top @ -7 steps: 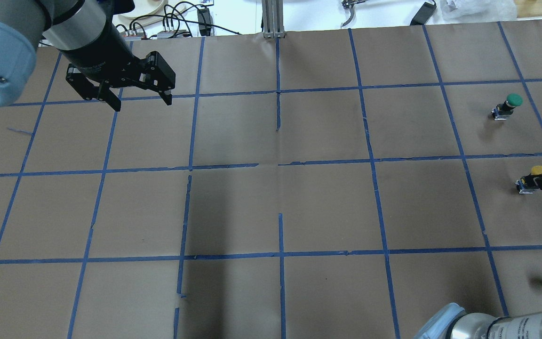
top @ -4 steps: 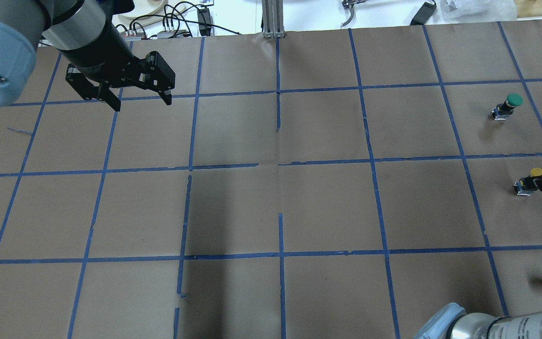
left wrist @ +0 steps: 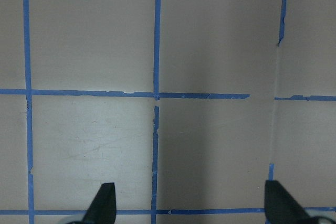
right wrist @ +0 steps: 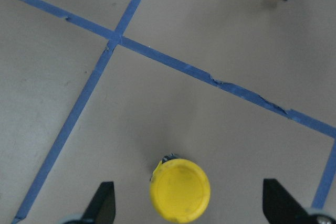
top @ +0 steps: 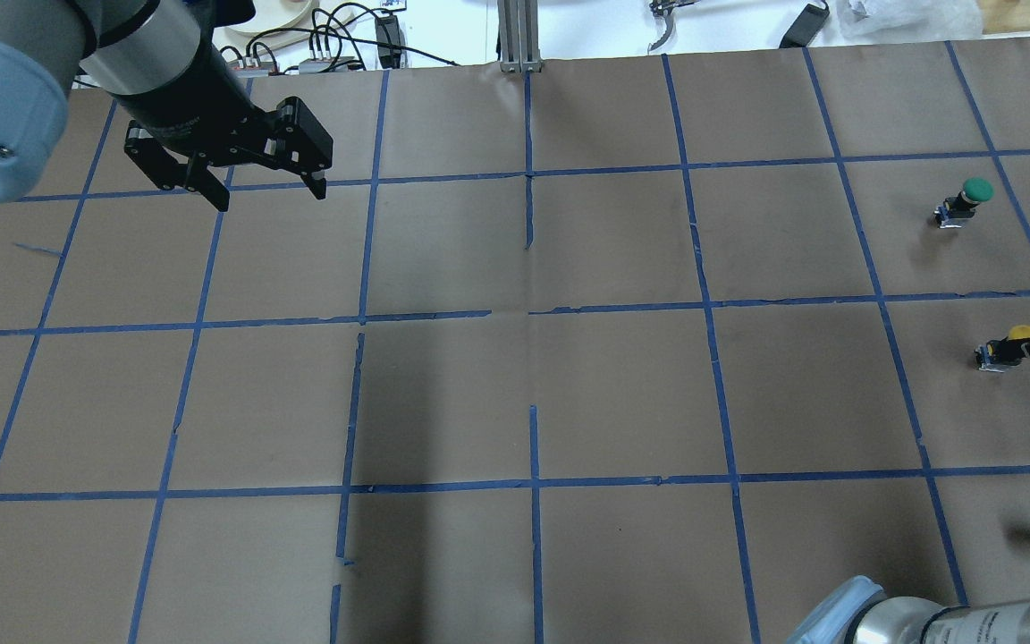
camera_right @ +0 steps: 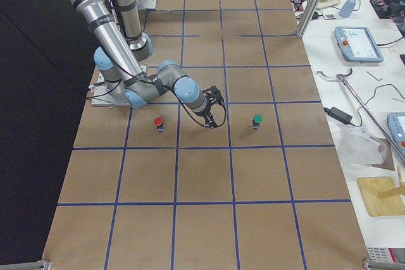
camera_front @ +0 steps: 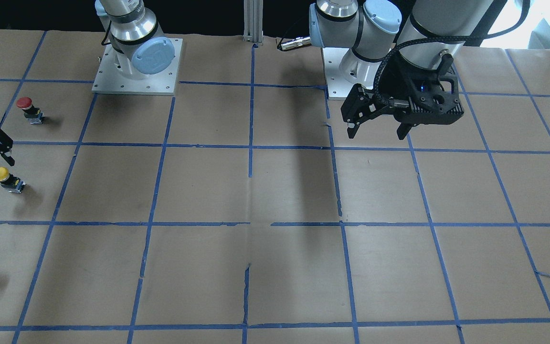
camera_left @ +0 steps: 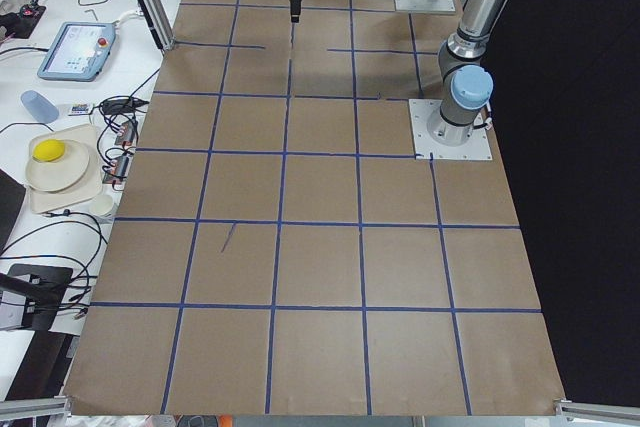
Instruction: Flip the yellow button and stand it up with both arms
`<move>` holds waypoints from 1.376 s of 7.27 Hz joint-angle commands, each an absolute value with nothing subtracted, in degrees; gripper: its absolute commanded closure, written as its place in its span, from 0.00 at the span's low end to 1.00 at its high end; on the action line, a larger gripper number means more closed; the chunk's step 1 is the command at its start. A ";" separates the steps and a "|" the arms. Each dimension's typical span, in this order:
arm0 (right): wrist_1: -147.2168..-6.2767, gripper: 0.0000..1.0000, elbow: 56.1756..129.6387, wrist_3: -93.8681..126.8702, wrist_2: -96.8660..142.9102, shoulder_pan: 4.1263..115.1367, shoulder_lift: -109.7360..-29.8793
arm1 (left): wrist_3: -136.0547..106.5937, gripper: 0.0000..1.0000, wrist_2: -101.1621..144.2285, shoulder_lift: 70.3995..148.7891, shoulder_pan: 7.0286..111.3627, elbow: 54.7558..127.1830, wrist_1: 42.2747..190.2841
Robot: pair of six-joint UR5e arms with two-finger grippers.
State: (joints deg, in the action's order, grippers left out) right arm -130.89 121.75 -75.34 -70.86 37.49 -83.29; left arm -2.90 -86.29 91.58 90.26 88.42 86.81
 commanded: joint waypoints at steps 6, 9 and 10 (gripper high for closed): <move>-78.79 0.00 92.76 -8.19 -84.29 70.07 -99.05 | -2.90 0.00 -86.22 91.58 90.35 88.33 86.66; -79.01 0.00 92.62 14.66 -84.55 90.04 -98.26 | -2.90 0.00 -86.22 91.58 90.26 88.33 86.75; -79.27 0.00 95.07 14.24 -84.99 90.35 -98.35 | -2.90 0.00 -86.22 91.58 90.26 88.42 86.75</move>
State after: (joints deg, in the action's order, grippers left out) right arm -78.94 92.85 12.08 -84.59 87.15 -98.40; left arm -2.90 -86.22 91.59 90.30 88.36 86.72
